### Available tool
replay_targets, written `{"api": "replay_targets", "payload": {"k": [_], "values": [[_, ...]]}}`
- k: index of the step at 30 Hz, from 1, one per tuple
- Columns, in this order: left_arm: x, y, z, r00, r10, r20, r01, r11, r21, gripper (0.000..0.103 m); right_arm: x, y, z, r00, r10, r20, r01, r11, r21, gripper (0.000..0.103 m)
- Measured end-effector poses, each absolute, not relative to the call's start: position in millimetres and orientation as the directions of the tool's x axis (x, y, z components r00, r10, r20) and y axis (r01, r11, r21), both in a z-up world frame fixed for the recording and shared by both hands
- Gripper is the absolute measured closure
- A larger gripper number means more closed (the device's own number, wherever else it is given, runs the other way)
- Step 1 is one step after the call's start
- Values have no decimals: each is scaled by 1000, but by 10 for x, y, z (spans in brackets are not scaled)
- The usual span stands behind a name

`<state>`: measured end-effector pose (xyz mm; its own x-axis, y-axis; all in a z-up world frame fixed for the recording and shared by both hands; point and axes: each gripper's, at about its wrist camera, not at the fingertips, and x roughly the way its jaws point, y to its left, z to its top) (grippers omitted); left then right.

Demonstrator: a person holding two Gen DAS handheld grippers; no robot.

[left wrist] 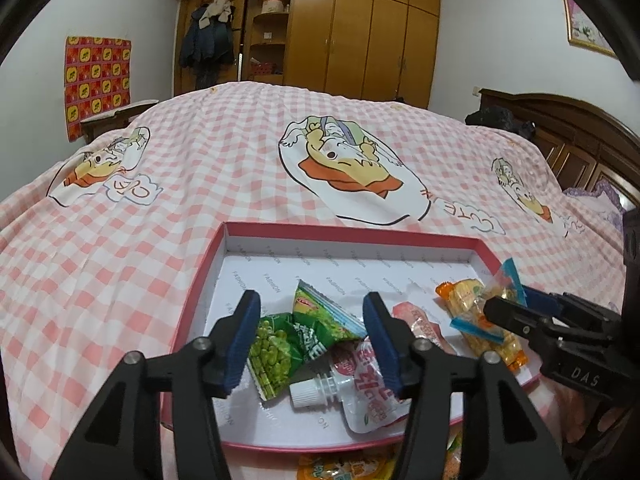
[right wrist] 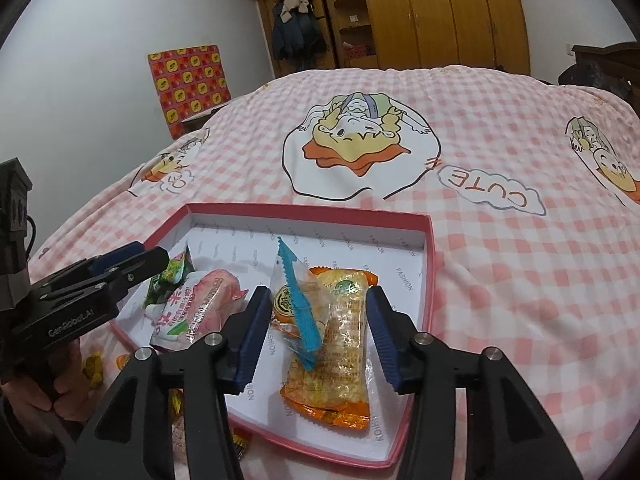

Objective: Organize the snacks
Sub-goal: 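Open the left tool releasing the green bag while the right tool releases the candy into the box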

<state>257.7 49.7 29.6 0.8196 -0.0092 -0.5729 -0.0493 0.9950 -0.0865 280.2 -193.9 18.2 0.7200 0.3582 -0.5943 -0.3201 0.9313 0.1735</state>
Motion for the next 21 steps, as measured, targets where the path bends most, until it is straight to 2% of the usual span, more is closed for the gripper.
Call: {"api": "replay_targets", "payload": {"k": [10, 21], "values": [[2597, 489, 283, 816, -14, -578, -44, 995, -86, 28, 2819, -1908, 177, 716, 348, -605, -326, 933, 152, 48], [2567, 478, 294, 824, 19, -567, -67, 996, -64, 22, 2834, -1988, 179, 707, 392, -589, -337, 918, 207, 44]]}}
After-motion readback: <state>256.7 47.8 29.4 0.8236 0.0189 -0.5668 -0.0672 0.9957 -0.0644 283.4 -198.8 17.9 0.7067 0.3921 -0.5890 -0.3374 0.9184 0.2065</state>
